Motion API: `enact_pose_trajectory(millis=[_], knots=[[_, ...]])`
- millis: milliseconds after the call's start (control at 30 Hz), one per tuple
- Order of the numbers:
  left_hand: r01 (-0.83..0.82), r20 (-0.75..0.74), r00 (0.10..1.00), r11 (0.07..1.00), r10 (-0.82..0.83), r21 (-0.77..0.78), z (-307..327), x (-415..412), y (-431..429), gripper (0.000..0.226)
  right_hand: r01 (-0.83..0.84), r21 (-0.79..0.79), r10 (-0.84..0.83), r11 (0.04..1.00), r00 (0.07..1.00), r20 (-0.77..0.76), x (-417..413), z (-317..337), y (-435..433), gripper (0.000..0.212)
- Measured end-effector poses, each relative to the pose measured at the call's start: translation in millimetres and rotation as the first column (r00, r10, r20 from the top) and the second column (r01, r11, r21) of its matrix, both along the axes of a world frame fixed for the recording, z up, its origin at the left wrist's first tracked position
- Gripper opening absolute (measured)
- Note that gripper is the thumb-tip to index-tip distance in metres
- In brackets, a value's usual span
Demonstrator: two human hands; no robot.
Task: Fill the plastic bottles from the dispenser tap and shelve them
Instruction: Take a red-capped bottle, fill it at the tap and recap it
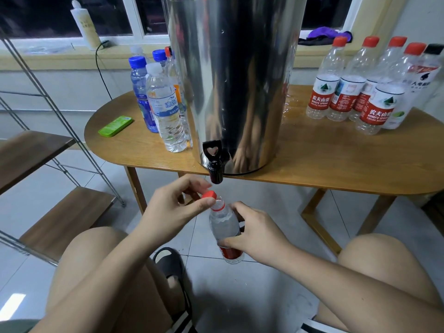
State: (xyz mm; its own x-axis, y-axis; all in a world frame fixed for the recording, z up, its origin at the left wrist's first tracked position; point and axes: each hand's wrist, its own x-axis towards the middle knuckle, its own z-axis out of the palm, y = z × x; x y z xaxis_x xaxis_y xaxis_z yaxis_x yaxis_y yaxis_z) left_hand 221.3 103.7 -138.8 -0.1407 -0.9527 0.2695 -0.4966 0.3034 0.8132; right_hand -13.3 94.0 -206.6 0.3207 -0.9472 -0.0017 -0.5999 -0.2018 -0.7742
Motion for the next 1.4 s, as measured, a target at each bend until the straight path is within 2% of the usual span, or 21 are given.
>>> enact_pose_trajectory(millis=[133,267,400,467,567,667,767,867,967,1100,1233,1333,1400], knots=[[0.079,0.025,0.997,0.997,-0.079,-0.025,0.4,1.3,0.4,0.03,-0.028,-0.022,0.027,0.999,0.999,-0.028,1.7,0.6,1.7,0.069],[0.076,0.128,0.99,0.993,-0.064,-0.091,0.3,3.7,-1.2,0.028,-0.063,-0.059,0.057,0.996,0.993,-0.099,1.6,2.3,4.8,0.065],[0.058,0.235,0.972,0.987,-0.022,-0.149,1.1,0.8,0.1,0.038,-0.091,-0.086,0.078,0.992,0.986,-0.147,0.4,2.1,7.0,0.063],[0.089,0.245,0.968,0.989,-0.059,-0.115,3.0,2.2,-0.4,0.034,-0.085,-0.087,0.072,0.993,0.987,-0.145,-0.5,1.9,6.7,0.066],[0.197,0.133,0.971,0.98,-0.198,0.022,7.6,4.3,-1.6,0.019,-0.068,-0.092,0.053,0.993,0.987,-0.151,-1.8,1.9,5.1,0.075],[0.258,0.117,0.957,0.962,-0.267,0.087,8.6,4.2,-0.5,0.022,-0.056,-0.099,0.04,0.994,0.986,-0.162,-2.6,2.1,4.2,0.076],[0.22,0.236,0.945,0.974,-0.227,0.055,7.3,6.9,-1.5,0.033,-0.056,-0.078,0.043,0.995,0.987,-0.155,-1.4,2.8,3.6,0.069],[0.171,0.295,0.942,0.985,-0.161,-0.006,6.7,11.8,-3.2,0.032,-0.047,-0.087,0.032,0.995,0.985,-0.169,-1.4,2.4,2.4,0.062],[0.147,0.327,0.936,0.988,-0.127,-0.039,7.7,11.7,-1.6,0.033,-0.062,-0.103,0.041,0.993,0.981,-0.188,-2.8,0.3,2.4,0.064],[0.09,0.391,0.918,0.995,-0.064,-0.048,6.9,7.7,-1.5,0.046,-0.084,-0.095,0.064,0.992,0.98,-0.19,-4.1,-1.1,2.2,0.07],[0.17,0.403,0.903,0.985,-0.147,-0.02,7.2,10.0,-4.6,0.031,-0.07,-0.096,0.05,0.993,0.98,-0.195,-5.2,-1.6,1.3,0.061],[0.213,0.383,0.9,0.977,-0.209,0.034,10.2,12.1,-3.3,0.036,-0.077,-0.098,0.056,0.992,0.977,-0.204,-4.3,-1.2,1.6,0.063],[0.174,0.377,0.911,0.985,-0.168,0.018,11.3,9.5,0.2,0.042,-0.073,-0.107,0.051,0.992,0.979,-0.196,-2.9,-0.3,1.4,0.064]])
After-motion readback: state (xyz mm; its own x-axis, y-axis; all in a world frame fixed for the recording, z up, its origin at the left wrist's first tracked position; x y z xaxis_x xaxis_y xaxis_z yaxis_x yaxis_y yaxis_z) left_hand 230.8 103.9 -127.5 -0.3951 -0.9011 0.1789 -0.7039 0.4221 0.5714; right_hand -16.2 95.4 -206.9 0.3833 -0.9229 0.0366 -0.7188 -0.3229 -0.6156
